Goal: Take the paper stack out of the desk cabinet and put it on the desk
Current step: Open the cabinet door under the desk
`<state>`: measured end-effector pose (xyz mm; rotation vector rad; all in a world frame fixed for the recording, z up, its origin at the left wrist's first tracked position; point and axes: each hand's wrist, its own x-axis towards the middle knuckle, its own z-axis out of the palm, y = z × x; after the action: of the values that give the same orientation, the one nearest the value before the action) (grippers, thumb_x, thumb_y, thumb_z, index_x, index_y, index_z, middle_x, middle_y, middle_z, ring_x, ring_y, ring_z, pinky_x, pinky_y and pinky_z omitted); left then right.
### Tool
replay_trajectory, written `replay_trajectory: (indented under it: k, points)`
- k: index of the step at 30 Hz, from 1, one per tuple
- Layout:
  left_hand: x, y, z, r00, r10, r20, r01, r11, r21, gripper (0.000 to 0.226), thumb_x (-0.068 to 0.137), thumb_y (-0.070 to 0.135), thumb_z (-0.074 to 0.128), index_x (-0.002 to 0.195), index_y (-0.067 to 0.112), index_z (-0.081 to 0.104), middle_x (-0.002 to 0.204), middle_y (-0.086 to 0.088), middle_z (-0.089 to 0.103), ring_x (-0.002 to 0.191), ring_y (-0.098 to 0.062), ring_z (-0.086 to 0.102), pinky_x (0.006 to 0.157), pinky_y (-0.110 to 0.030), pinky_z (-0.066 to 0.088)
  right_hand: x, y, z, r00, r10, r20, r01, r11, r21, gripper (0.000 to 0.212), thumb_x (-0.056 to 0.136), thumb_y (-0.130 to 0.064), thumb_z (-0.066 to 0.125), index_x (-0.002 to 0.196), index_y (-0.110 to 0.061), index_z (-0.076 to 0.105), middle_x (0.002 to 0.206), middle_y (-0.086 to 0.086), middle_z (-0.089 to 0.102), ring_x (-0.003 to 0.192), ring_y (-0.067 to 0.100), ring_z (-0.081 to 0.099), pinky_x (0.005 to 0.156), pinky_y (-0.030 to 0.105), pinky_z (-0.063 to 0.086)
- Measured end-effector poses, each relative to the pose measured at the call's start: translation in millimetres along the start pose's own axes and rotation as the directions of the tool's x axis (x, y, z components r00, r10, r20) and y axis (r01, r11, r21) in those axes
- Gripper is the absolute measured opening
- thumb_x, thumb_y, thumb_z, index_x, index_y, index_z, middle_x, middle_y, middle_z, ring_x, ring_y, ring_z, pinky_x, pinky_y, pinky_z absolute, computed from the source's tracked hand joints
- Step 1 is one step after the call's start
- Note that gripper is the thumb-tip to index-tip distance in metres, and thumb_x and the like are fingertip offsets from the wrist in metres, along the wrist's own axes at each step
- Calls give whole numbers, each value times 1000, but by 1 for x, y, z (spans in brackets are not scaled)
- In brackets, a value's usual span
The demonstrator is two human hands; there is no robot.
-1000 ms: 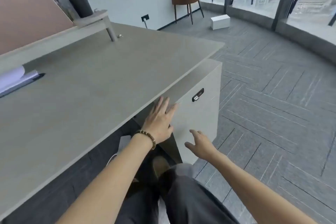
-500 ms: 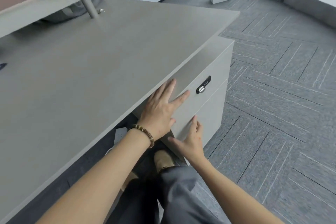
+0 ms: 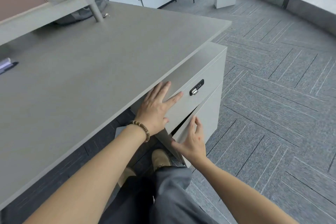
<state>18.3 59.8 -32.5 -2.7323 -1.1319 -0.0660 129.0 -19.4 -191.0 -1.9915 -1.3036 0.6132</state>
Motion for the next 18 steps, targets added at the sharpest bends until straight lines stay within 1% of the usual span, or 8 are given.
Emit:
replay_trajectory:
  k: [2,5,9,11,16,18]
  points:
    - [0,1,-1,999,-13,35,13,1000,18,102,76,21,77,154,39,14,165,-9,2,152,-31,0,119,-38,-4,-4,12,-9,999,-40,21,41,998,-39,127,64,-73,61,156,-8,5,159,16,18,148,31,24,117,44,33]
    - [-2,5,-3,996,-47,75,44,998,36,104,78,18,74,154,41,7,166,-7,-4,152,-30,-5,119,-38,-6,-12,33,-31,993,-93,78,99,992,-74,126,63,-67,63,157,-8,3,160,15,17,149,30,22,119,41,30]
    - [-1,13,-10,982,-116,147,113,993,27,107,78,15,69,153,46,-1,165,-4,-12,152,-26,-9,122,-39,-3,-21,61,-66,979,-139,152,152,985,-81,125,64,-64,65,158,-15,0,164,4,12,151,22,19,120,38,26]
    - [-1,19,-15,969,-152,195,148,988,38,108,77,18,68,152,46,-4,164,-3,-16,151,-25,-13,122,-39,-3,-27,75,-83,969,-168,179,185,979,-82,122,66,-64,65,159,-17,1,165,1,13,151,20,19,120,36,25]
    - [-2,39,-22,935,-245,257,215,967,137,112,75,37,67,151,40,-14,162,-9,-25,150,-29,-18,122,-41,-6,-39,96,-125,955,-160,249,180,982,-57,111,67,-54,63,158,-22,10,160,-8,20,140,20,36,114,34,34]
    - [-5,46,-23,929,-259,265,219,960,172,112,76,41,65,151,37,-17,161,-12,-26,149,-31,-19,122,-42,-5,-43,105,-140,956,-153,251,171,984,-52,107,67,-50,64,158,-23,15,154,-9,28,135,17,42,109,32,40]
